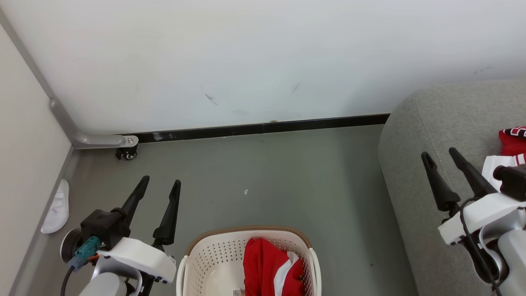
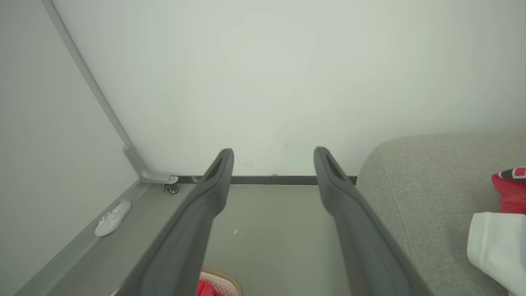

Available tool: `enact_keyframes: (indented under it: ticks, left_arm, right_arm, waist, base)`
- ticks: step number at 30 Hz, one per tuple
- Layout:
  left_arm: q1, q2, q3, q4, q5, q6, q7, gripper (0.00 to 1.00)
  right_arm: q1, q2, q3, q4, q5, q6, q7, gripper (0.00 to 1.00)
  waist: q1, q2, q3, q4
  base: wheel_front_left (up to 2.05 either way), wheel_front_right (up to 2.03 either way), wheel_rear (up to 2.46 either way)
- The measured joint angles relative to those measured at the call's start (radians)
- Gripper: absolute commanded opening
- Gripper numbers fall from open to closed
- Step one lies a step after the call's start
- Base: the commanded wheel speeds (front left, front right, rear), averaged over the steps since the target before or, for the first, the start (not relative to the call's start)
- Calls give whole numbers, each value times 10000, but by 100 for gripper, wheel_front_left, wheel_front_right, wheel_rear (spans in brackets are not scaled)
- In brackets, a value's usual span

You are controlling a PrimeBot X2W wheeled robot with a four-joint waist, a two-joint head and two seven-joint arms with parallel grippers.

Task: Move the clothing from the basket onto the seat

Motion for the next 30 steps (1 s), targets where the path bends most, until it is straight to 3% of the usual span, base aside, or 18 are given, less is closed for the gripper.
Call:
enact_keyframes:
  ticks: [12, 30]
  left_arm:
    - [798, -240, 959, 38, 67, 341, 0, 100]
    - [1593, -830, 1965, -506, 635, 324, -2, 100]
  right_arm:
    - [1290, 779, -437, -930, -654, 0, 0, 100]
    - [2555, 1964, -1229, -2040, -1778, 0, 0, 100]
  waist:
    - [0, 0, -45, 106]
    - [0, -1, 181, 205]
  base:
    - [0, 0, 0]
    - [0, 0, 0]
